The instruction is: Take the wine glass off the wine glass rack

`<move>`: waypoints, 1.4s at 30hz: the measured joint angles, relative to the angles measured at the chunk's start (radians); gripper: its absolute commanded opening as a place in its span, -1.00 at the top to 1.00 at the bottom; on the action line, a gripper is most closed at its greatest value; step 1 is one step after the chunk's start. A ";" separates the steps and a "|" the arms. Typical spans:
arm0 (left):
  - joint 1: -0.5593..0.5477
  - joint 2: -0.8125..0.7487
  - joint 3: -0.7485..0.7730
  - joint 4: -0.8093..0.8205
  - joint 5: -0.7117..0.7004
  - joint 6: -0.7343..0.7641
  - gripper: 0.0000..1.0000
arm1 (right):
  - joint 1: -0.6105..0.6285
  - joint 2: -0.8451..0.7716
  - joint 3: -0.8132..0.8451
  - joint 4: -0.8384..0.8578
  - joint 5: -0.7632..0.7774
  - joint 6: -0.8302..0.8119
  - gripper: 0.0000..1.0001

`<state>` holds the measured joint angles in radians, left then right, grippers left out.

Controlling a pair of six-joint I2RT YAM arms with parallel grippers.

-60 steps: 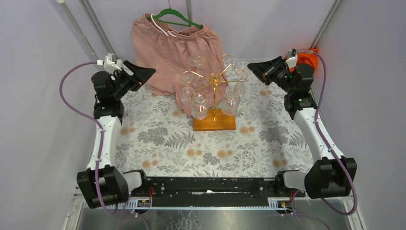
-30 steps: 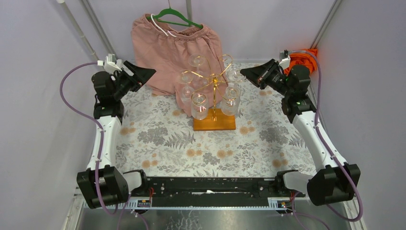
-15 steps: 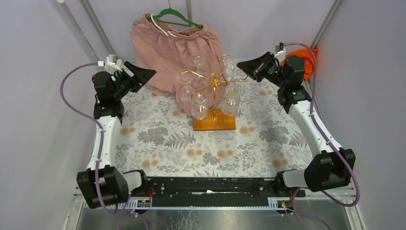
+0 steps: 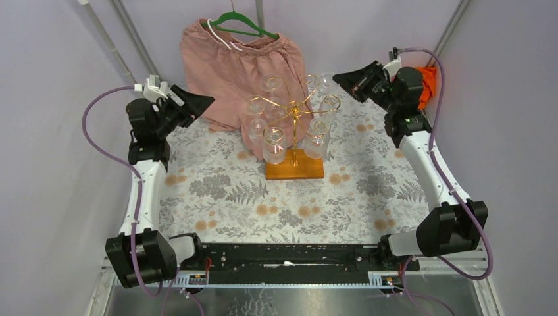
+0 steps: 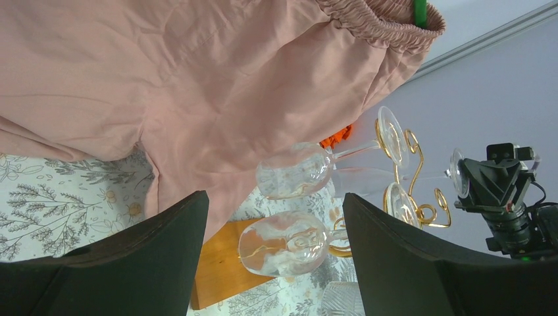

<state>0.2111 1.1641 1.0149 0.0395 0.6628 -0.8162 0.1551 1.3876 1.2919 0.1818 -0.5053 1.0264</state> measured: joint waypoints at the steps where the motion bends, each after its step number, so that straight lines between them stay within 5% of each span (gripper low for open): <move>1: 0.000 -0.001 0.000 -0.002 0.000 0.001 -0.67 | -0.007 0.000 0.003 -0.004 0.001 -0.004 1.00; 10: 0.000 -0.005 0.000 -0.019 -0.002 0.008 -0.67 | -0.150 -0.053 -0.013 -0.080 0.065 -0.068 1.00; 22: 0.000 -0.032 0.016 -0.046 -0.011 0.028 -0.67 | -0.155 -0.314 0.043 -0.268 0.137 -0.173 1.00; 30: 0.000 -0.098 0.056 -0.003 0.055 0.016 -0.67 | -0.155 -0.399 0.153 -0.066 -0.023 -0.008 1.00; 42: -0.116 -0.017 -0.013 0.861 0.298 -0.426 -0.74 | -0.149 -0.203 0.141 0.639 -0.246 0.578 1.00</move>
<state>0.0948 1.1473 1.0016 0.9001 0.9604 -1.2423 0.0063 1.1851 1.4326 0.8207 -0.7513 1.6039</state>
